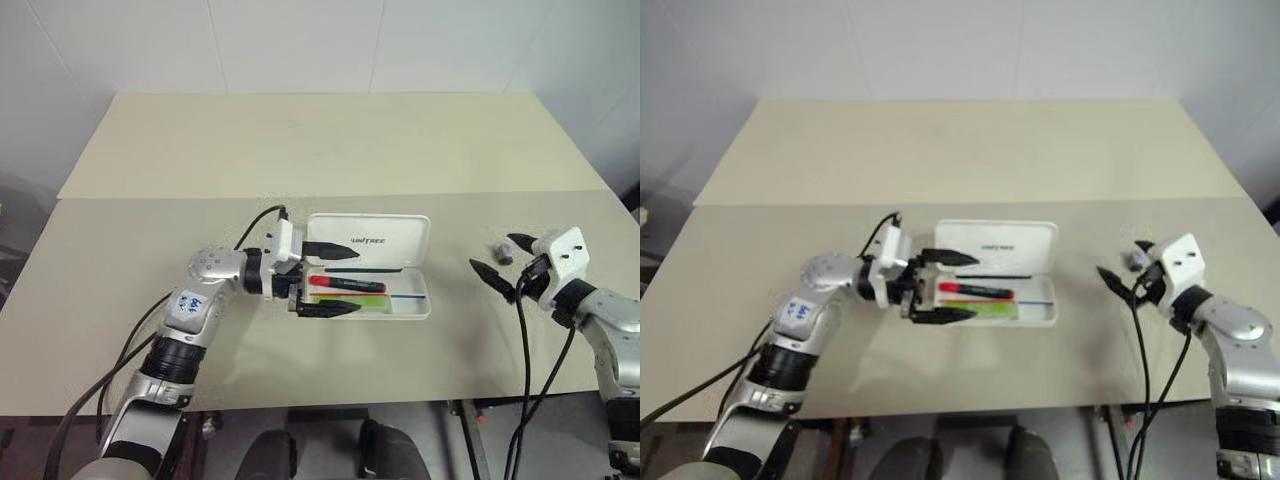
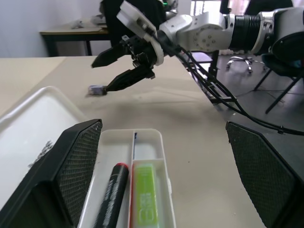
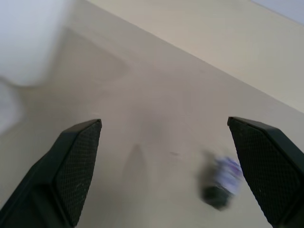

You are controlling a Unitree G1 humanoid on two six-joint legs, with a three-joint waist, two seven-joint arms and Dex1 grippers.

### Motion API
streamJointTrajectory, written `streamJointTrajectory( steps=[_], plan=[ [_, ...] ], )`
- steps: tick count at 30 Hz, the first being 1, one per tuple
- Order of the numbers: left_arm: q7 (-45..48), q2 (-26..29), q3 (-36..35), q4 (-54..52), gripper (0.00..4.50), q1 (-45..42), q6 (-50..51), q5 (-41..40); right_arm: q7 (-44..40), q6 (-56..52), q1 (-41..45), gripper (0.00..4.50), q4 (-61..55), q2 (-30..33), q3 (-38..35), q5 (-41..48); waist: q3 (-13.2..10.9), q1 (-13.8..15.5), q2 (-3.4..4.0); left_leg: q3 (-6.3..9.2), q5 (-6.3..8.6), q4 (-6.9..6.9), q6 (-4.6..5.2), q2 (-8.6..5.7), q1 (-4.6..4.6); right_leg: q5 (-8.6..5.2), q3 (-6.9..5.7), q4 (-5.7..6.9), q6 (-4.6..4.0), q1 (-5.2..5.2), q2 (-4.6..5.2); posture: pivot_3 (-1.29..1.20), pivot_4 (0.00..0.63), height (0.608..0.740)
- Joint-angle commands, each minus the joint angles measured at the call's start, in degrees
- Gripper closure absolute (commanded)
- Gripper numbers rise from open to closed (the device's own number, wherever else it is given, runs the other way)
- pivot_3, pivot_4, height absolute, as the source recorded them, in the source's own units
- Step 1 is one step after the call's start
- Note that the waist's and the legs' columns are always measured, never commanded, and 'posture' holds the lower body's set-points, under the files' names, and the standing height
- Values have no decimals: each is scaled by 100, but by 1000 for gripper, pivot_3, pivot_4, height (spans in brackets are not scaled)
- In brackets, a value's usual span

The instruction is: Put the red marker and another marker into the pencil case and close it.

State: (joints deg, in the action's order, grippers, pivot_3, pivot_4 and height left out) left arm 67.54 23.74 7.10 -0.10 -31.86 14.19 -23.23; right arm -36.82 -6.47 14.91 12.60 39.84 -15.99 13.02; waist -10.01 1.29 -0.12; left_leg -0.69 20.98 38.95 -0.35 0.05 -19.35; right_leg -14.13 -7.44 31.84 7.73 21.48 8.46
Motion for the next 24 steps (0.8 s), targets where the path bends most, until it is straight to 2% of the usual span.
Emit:
streamJointTrajectory(
  steps=[1, 10, 17, 18, 21, 24],
  plan=[
    [-67, 289, -361, -338, 25, 45, 53, -166, 728, 51, 304, 0, 239, -155, -217, -149, 0, -8, 1, -1, 0, -1, 0, 1, 0, 0, 1, 0, 0, 0, 0, 0, 150, 740],
    [-303, 488, -615, -547, 25, 185, 107, -228, 1392, -292, 542, 0, 544, -870, -41, -177, 0, 5, 1, 5, 0, -2, 0, 1, -3, -1, 4, 0, -1, 0, -2, 0, 150, 740],
    [-419, 567, -712, -638, 25, 184, 97, -271, 2067, 5, 901, 0, 1675, -1011, -79, -468, 0, -17, 1, 1, 0, -6, 0, -1, -1, -1, 7, 0, -1, 1, -2, 0, 150, 740],
    [-422, 576, -725, -634, 0, 189, 88, -270, 2049, 15, 945, 409, 1747, -1022, -69, -449, 0, -15, 1, 1, 0, -4, 0, -1, 0, -1, 7, 0, -1, 0, -2, 0, 150, 740],
    [-460, 577, -761, -653, 0, 209, 74, -274, 1958, 2, 1017, 1276, 1763, -1050, -41, -372, 0, 1, 1, 5, -1, -3, 1, 0, 2, -1, 8, 5, -1, -2, -2, 0, 150, 740],
    [-489, 574, -756, -685, 0, 227, 76, -278, 1896, -13, 1042, 2428, 1737, -1058, -38, -328, 0, 1, 1, 5, -2, -2, 2, 0, 2, 0, 11, 5, -1, -2, -2, 0, 150, 740]
  ],
)
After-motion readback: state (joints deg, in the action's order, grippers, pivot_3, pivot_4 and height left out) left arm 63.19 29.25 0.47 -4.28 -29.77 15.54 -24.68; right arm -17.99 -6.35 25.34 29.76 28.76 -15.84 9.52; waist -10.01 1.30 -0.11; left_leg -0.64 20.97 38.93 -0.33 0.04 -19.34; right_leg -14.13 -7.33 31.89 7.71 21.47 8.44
